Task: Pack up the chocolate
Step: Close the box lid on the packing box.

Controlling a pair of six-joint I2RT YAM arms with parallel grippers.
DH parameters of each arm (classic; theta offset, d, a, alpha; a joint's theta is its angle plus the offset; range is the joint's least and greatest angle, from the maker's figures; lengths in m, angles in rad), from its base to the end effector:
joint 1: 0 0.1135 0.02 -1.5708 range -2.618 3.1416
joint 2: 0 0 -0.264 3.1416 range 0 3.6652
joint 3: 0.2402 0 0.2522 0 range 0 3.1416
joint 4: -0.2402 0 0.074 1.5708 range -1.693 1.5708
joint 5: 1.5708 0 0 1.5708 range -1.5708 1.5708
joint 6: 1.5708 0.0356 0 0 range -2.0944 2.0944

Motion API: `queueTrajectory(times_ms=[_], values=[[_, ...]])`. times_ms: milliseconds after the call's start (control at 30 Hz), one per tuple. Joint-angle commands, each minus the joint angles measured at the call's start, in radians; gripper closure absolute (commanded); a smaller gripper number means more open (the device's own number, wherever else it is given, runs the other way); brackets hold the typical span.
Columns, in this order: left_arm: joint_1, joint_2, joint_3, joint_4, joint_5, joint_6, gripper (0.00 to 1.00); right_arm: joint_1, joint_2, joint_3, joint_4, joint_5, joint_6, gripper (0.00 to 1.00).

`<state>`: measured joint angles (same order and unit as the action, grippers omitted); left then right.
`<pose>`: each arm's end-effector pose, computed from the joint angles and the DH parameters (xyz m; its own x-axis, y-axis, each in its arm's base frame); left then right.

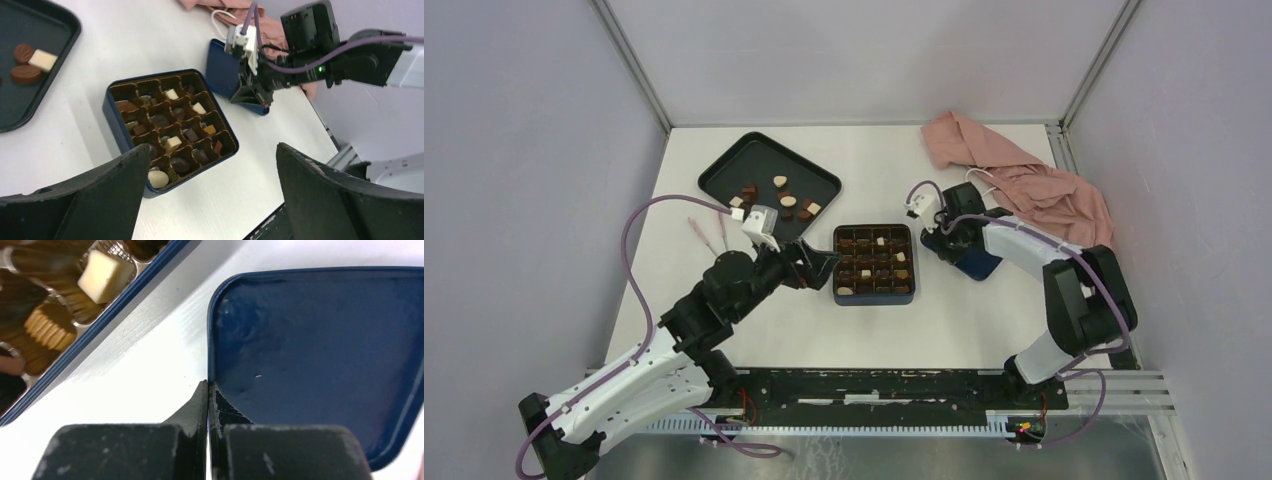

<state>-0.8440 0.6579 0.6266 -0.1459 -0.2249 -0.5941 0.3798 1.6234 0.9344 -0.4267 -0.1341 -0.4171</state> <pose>0.1155 -0.1179 0.3081 -0.4232 -0.3452 -0.8377 0.4172 0.7464 -0.5184 0.2853 0.1190 0.1696 -0.5917 -0.6685 -0.4505 -0.7237 0.6867 -0.0683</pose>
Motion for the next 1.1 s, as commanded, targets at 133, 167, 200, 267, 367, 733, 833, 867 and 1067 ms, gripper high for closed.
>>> queueTrajectory(times_ms=[133, 167, 200, 267, 367, 733, 833, 867, 1067], values=[[-0.002, 0.004, 0.067, 0.164, 0.272, 0.36, 0.0, -0.101, -0.258, 0.066, -0.058, -0.328, -0.117, 1.0], [-0.003, 0.009, 0.074, 0.173, 0.312, 0.407, 0.0, -0.101, -0.273, 0.086, -0.087, -0.372, -0.151, 1.0], [-0.003, 0.02, 0.092, 0.162, 0.346, 0.461, 0.0, -0.102, -0.288, 0.103, -0.11, -0.407, -0.182, 1.0], [-0.003, 0.061, 0.15, 0.085, 0.422, 0.592, 0.0, -0.098, -0.31, 0.146, -0.16, -0.499, -0.243, 1.0], [-0.003, 0.123, 0.245, -0.046, 0.474, 0.779, 0.0, -0.083, -0.307, 0.234, -0.251, -0.6, -0.281, 1.0], [-0.003, 0.202, 0.224, 0.02, 0.462, 1.339, 0.0, 0.008, -0.327, 0.339, -0.369, -0.764, -0.376, 1.0], [-0.003, 0.243, 0.24, 0.031, 0.478, 1.417, 0.0, 0.026, -0.33, 0.343, -0.39, -0.789, -0.394, 1.0], [-0.002, 0.261, 0.252, 0.021, 0.489, 1.438, 0.0, 0.034, -0.331, 0.342, -0.393, -0.797, -0.397, 1.0], [-0.003, 0.405, 0.336, -0.067, 0.558, 1.505, 0.01, 0.065, -0.338, 0.297, -0.358, -0.873, -0.371, 1.0]])
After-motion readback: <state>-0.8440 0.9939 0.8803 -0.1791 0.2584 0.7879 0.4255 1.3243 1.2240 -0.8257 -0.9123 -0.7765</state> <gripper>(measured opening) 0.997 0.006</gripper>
